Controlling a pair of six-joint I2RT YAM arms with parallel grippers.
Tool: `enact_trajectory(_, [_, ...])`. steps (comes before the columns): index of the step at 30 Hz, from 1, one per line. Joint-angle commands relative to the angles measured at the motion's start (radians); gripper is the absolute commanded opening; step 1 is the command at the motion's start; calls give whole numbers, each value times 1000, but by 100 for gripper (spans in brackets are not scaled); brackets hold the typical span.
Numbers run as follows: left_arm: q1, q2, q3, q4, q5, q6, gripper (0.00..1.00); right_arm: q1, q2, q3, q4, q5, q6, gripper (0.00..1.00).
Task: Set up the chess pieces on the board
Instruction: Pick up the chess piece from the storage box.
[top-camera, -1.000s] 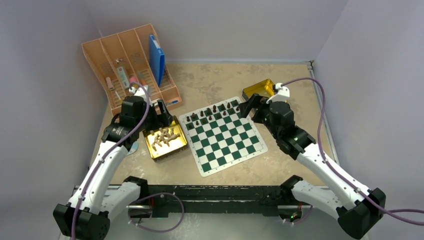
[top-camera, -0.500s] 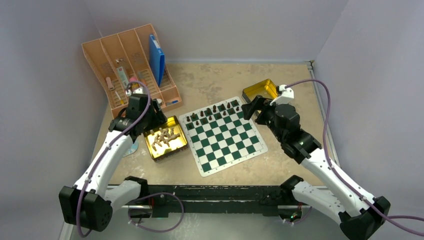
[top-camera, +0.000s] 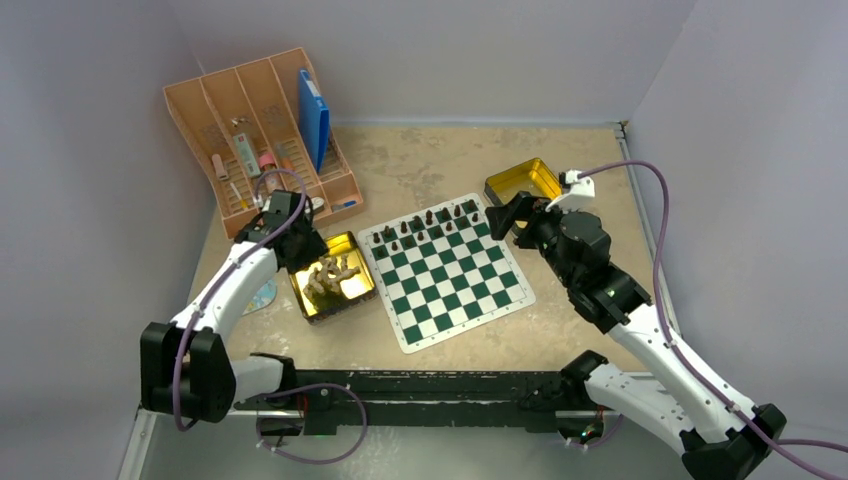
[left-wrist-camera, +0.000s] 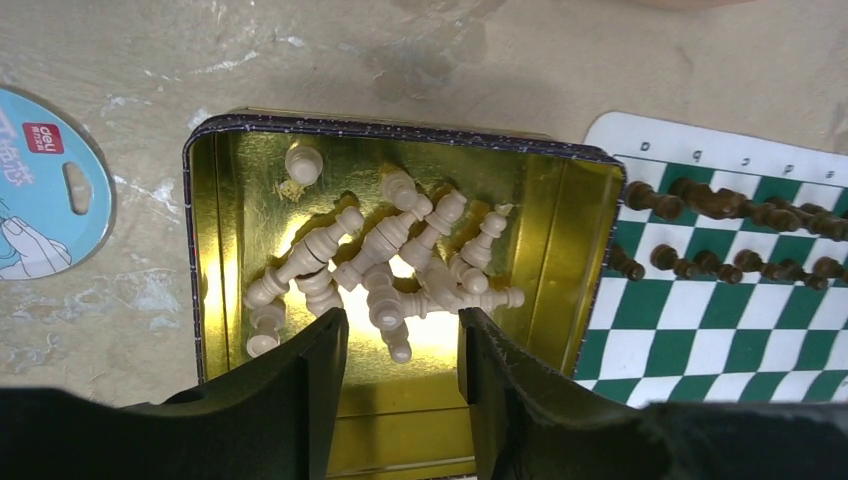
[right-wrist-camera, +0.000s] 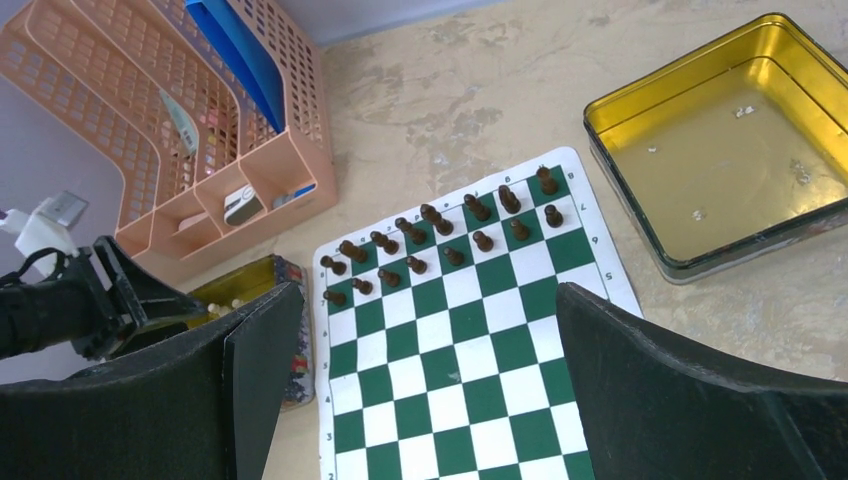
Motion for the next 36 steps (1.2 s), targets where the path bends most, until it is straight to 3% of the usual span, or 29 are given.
enact_trajectory(1, [5, 36, -10, 53, 7, -34, 42, -6, -15, 4, 64, -25, -20, 98])
enact_trajectory(22, [2, 144, 4, 0, -12, -65, 37, -6, -16, -43, 92, -73, -28, 98])
enact_trajectory(36, [-13, 185, 21, -20, 26, -42, 28, -6, -2, -59, 91, -34, 11, 98])
